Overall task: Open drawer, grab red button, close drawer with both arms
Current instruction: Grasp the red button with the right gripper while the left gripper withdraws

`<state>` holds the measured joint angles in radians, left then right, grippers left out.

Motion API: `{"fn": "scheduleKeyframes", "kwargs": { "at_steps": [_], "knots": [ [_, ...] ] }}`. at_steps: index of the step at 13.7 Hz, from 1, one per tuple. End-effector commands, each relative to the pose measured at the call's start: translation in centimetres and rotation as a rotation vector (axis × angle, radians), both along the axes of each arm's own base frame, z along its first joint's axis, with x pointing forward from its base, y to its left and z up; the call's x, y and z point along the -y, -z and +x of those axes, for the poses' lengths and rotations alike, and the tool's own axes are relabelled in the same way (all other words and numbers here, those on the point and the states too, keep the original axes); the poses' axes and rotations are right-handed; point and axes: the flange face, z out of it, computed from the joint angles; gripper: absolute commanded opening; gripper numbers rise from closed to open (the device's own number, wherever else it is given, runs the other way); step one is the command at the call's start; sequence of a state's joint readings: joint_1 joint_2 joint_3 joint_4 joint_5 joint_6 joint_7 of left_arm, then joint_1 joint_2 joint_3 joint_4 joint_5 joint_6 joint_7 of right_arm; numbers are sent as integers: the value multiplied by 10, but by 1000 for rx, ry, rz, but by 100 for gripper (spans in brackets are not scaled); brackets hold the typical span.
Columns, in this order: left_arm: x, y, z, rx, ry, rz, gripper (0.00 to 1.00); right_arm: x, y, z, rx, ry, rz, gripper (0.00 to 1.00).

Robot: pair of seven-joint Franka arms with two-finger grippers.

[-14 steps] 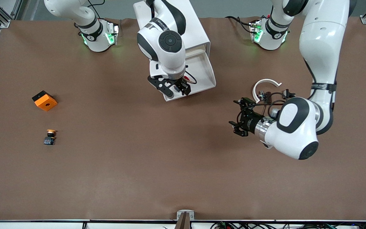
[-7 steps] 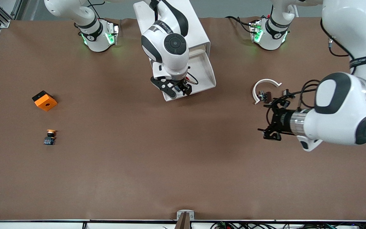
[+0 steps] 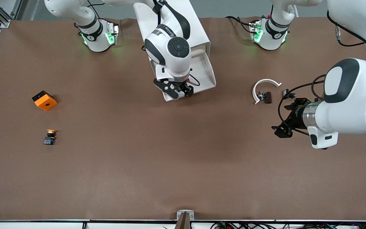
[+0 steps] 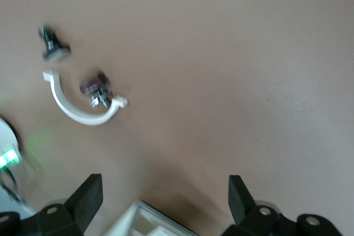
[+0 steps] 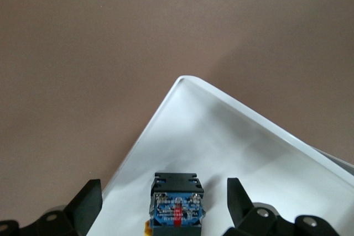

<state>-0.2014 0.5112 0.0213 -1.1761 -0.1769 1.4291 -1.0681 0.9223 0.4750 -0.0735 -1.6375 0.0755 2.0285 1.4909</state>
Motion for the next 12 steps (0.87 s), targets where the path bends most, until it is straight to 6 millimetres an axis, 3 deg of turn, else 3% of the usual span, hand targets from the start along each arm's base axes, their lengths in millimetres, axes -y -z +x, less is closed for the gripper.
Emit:
{"fn": "scheduleKeyframes", "kwargs": {
  "at_steps": [1,4,7,12],
  "knots": [
    [13,-26,-15,74,194,82,100,-1,1,-4,13,9,-14,100],
    [37,-40,-23,128,331,107,100,-1,4,-7,10,1,-19,100],
    [36,-45,-24,155,421,77,100,-1,4,-7,10,1,-19,100],
    [38,-38,-34,215,514,49,100,-2,4,-8,7,2,-19,77]
  ]
}}
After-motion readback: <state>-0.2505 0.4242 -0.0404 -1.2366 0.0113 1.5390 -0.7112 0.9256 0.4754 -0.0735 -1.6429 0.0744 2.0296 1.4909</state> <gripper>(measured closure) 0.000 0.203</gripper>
